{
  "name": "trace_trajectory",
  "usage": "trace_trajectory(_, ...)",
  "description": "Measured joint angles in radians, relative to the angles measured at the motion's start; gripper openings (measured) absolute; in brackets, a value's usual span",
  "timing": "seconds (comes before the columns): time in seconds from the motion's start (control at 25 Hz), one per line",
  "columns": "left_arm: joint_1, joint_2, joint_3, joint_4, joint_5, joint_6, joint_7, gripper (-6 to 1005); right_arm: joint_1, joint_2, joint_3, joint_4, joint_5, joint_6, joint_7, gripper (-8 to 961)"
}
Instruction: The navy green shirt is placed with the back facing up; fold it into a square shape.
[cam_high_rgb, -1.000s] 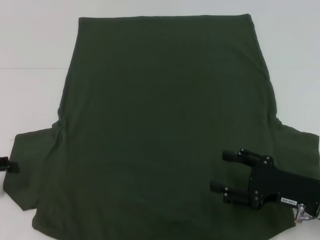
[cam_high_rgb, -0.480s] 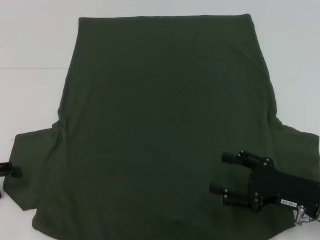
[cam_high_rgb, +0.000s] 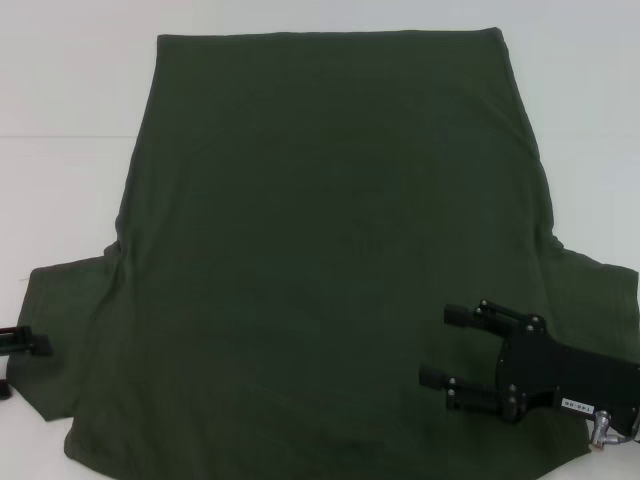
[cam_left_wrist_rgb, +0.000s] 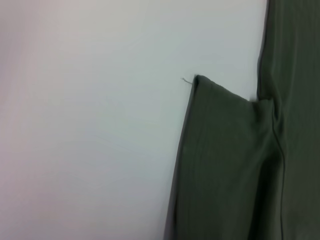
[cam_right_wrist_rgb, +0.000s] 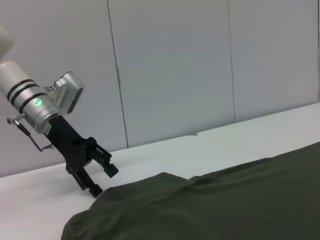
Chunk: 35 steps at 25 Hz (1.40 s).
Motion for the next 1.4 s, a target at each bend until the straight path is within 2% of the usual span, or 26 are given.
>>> trace_trajectory(1.0,-0.016,-0.005,0.005,-0.012,-0.003,-0.032,-0.004,920,0.002,0.002,0.000,0.000,0.000,-0.001,0.001,867)
trace_trajectory(1.4,-0.043,-0.007,0.007,-0.043,-0.007,-0.053,0.008,920,0.008,0.003,-0.002,0.002,-0.002,-0.003,0.001,867)
